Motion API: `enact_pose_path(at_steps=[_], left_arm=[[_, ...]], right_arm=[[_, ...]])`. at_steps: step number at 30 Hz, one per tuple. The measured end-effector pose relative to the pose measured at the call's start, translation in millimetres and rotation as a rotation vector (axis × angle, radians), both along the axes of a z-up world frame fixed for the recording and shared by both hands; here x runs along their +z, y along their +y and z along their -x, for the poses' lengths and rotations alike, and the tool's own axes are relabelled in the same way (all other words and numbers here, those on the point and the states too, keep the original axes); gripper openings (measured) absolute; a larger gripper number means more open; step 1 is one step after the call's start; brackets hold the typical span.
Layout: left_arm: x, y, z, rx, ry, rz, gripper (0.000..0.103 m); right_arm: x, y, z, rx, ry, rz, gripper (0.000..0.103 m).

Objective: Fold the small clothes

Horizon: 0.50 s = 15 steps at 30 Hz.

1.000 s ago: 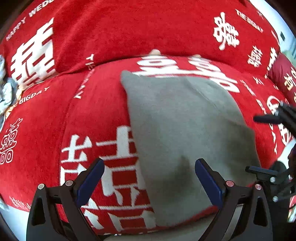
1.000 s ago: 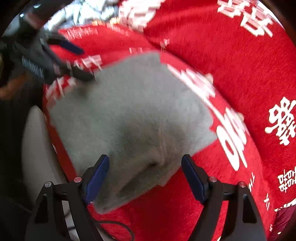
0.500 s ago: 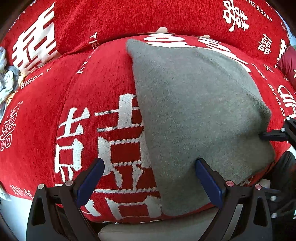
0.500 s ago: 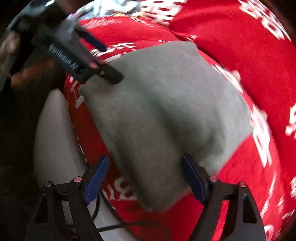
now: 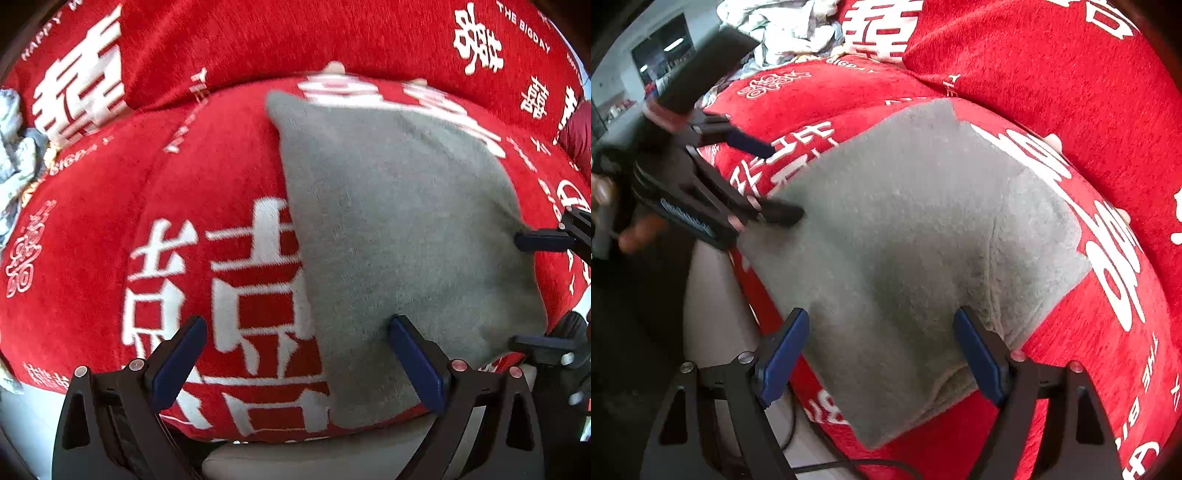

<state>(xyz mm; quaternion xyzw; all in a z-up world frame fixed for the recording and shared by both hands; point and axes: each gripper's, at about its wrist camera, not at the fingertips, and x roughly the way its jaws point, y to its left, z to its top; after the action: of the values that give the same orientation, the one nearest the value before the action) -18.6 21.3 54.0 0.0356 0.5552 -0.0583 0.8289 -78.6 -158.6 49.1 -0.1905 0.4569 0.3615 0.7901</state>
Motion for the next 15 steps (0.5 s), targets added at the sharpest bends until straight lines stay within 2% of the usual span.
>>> enact_pose_path(at_steps=[2, 4, 9, 11, 13, 15], left_arm=[[9, 4, -6, 0.009, -0.015, 0.036, 0.099], [14, 4, -18, 0.03, -0.021, 0.058, 0.099], [15, -3, -55, 0.094, -0.037, 0.044, 0.099], [13, -2, -63, 0.124, -0.013, 0.078, 0.099], [7, -2, -64, 0.139, 0.011, 0.09, 0.099], [3, -6, -62, 0.129, 0.017, 0.08, 0.099]], right_arm=[[17, -17, -9, -0.065, 0.028, -0.116, 0.083], [30, -34, -22, -0.149, 0.003, -0.19, 0.083], [27, -63, -76, -0.406, 0.005, -0.249, 0.084], [15, -70, -100, -0.53, 0.05, -0.219, 0.084], [2, -75, -115, -0.581, 0.143, -0.307, 0.082], [-6, -79, -120, -0.599, 0.199, -0.393, 0.069]])
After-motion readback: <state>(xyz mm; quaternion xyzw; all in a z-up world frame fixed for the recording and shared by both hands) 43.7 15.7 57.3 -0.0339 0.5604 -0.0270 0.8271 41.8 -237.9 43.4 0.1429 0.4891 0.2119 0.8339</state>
